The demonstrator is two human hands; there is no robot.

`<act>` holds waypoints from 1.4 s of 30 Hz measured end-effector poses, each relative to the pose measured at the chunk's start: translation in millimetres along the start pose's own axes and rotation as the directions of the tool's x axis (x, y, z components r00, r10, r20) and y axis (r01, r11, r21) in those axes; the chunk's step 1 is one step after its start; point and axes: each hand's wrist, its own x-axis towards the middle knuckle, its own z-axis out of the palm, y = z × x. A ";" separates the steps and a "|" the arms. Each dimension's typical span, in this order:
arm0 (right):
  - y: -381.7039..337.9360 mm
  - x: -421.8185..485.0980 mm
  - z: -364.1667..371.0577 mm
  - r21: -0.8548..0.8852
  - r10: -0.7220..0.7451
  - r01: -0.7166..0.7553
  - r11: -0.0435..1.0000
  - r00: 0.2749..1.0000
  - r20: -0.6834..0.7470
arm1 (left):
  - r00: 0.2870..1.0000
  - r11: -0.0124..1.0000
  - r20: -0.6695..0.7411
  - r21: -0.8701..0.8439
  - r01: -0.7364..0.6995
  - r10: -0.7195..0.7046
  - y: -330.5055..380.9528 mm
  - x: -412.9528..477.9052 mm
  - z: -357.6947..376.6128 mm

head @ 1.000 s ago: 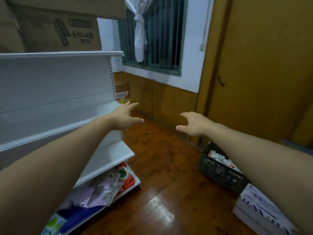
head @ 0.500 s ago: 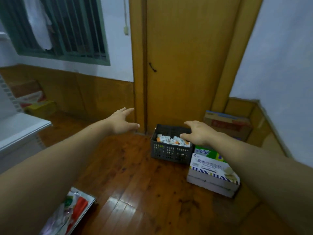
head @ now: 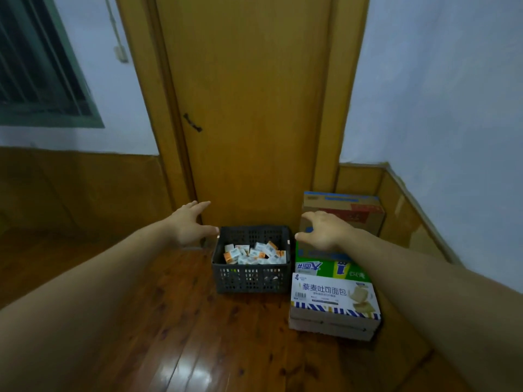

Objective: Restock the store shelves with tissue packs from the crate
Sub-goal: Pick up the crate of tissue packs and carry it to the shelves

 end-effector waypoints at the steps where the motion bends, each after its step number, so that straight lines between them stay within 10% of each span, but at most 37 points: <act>1: 3.4 12.5 -2.4 0.002 0.002 -0.002 1.000 1.000 -0.001 | 1.000 1.000 0.010 -0.003 0.005 -0.005 -0.5 13.1 0.0; 26: -37.8 335.4 -12.3 0.068 0.189 -0.194 0.979 0.979 0.076 | 0.977 0.998 0.215 -0.052 0.023 -0.011 -119.6 385.0 -56.2; 42: 72.9 556.0 37.5 0.107 0.209 -0.236 0.966 0.954 0.215 | 0.940 0.981 0.304 -0.059 0.184 -0.158 -130.4 603.7 59.8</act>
